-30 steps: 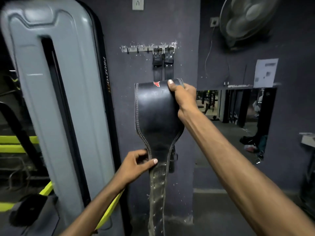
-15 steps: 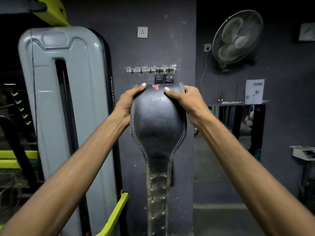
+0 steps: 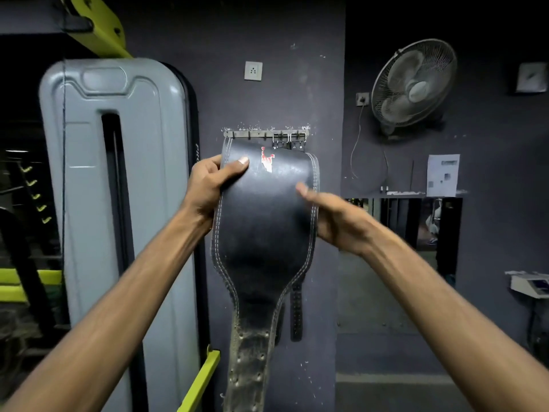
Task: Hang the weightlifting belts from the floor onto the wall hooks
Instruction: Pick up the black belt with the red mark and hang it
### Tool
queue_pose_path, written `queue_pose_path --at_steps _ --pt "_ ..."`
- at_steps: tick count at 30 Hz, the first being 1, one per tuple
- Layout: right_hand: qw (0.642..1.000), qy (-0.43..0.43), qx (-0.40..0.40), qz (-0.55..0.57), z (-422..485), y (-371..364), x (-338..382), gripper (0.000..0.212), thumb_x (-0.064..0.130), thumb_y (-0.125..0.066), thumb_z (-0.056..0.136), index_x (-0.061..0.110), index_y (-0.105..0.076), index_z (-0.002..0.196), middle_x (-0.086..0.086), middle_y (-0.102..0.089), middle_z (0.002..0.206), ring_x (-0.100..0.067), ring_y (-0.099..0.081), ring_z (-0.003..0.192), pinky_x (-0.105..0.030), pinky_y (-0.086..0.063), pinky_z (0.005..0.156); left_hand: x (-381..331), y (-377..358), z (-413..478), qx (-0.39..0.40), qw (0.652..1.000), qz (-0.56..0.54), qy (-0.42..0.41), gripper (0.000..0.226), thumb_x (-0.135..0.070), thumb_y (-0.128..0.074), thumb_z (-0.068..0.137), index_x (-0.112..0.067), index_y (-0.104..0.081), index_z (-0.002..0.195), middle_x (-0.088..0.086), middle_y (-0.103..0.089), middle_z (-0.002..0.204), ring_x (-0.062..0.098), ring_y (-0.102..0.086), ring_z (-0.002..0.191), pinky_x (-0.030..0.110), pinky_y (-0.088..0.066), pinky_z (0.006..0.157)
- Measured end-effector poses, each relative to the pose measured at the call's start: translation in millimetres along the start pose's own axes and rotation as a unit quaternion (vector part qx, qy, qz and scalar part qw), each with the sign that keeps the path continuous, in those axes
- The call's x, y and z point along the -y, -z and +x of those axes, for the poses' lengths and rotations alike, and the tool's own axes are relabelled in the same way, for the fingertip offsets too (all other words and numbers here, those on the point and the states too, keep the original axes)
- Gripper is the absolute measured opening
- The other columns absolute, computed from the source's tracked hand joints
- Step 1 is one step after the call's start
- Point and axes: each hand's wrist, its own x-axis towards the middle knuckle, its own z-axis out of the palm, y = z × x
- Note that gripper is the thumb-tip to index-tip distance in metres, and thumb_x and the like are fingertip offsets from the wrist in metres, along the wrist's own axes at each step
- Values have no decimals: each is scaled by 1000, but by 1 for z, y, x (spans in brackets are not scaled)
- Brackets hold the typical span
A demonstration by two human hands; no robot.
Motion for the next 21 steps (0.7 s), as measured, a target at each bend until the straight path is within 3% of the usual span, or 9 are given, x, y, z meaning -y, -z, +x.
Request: queue_pose_path --at_steps 2,3,4,5,7,9,11,14,21 --pt "993 -6 -56 102 28 2 21 49 49 -81 76 17 -73 113 -18 -67 114 -34 -67 107 -32 -45 99 -4 3 -9 20 999 25 -18 15 -19 -70 84 -7 -74 93 11 -75 82 22 -70 67 29 -57 63" --pt "988 -13 -85 126 40 3 26 75 54 -84 73 5 -67 127 -19 -52 105 -33 -36 84 -32 -36 91 -4 5 -13 27 999 36 -26 16 -16 -70 86 -4 -73 97 10 -76 82 20 -71 67 27 -58 61" --pt "984 -7 -112 137 54 10 27 76 57 -89 65 34 -31 110 -17 -35 98 -25 -13 112 -36 -24 81 -4 7 -17 25 998 39 -29 16 -12 -70 87 -1 -71 100 8 -76 81 18 -71 67 26 -58 60" --pt "978 6 -129 161 72 18 21 64 55 -93 59 27 -48 97 -15 -27 93 -26 -8 92 -39 -14 79 -5 9 -21 23 998 40 -30 15 -7 -67 89 1 -69 101 6 -76 79 16 -72 65 25 -58 59" --pt "974 -12 -137 182 78 5 26 56 39 -94 60 23 -56 99 -7 -36 82 -23 -15 72 -39 -8 79 -4 18 -25 13 999 26 -17 13 -6 -64 91 4 -66 100 8 -75 77 17 -71 63 25 -57 58" --pt "973 7 -141 181 69 -11 26 23 21 -81 79 14 -59 80 3 -45 59 -11 -29 44 -28 -10 63 -6 26 -25 12 1000 11 25 22 -21 -72 85 0 -67 92 17 -68 79 25 -63 65 29 -53 59" --pt "974 18 -156 162 66 -12 20 20 11 -70 88 15 -58 71 7 -52 51 -4 -36 33 -22 -11 45 -11 34 -16 8 996 9 93 29 -39 -72 85 -13 -68 73 12 -62 70 22 -55 59 28 -45 56" --pt "978 75 -167 96 60 -18 7 4 8 -70 86 7 -69 82 -6 -68 76 -19 -62 61 -28 -47 57 -14 32 1 7 986 20 166 35 -53 -70 82 -19 -68 78 9 -61 77 22 -56 64 30 -43 59" --pt "972 196 -128 0 33 -1 -15 24 0 -66 90 -5 -71 113 -16 -75 103 -26 -71 91 -35 -59 83 -5 13 25 41 967 -47 246 19 -28 -68 87 -11 -74 95 7 -74 85 21 -71 71 31 -59 71"
